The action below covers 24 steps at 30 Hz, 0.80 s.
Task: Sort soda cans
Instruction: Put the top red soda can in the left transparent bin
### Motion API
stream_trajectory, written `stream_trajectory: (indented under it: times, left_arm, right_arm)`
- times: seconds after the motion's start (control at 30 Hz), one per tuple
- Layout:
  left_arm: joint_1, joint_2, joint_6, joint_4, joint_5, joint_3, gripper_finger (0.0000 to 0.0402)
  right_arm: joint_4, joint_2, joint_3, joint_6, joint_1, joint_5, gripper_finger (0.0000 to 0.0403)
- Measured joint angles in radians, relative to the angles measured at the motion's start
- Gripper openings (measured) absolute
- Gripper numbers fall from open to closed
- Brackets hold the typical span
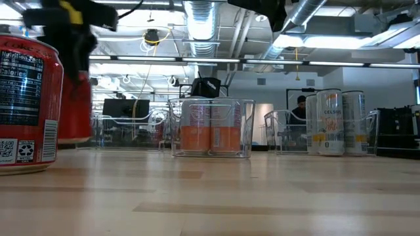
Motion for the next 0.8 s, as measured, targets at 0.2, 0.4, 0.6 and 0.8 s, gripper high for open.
stream_trajectory:
  times: [0.2,0.4,0.6,0.8]
  left_arm:
    - [0.132,0.0,0.11,-0.002,-0.035,0.114,0.0263]
    - [0.298,-0.001,0.251,0.023,-0.084,0.234,0.0263]
    - [0.546,0.001,0.441,0.219,-0.049,0.27,0.0263]
    - [0.798,0.022,0.556,0.395,0.154,0.272,0.0263]
  right_arm:
    - [-0.073,0.0,0.0,0.062,0.001,0.0,0.0235]
    - [-0.085,0.0,0.0,0.083,0.009,0.0,0.0235]
    - [-0.076,0.0,0.002,0.09,0.037,0.001,0.0235]
    - [-0.083,0.0,0.002,0.082,0.061,0.0,0.0235]
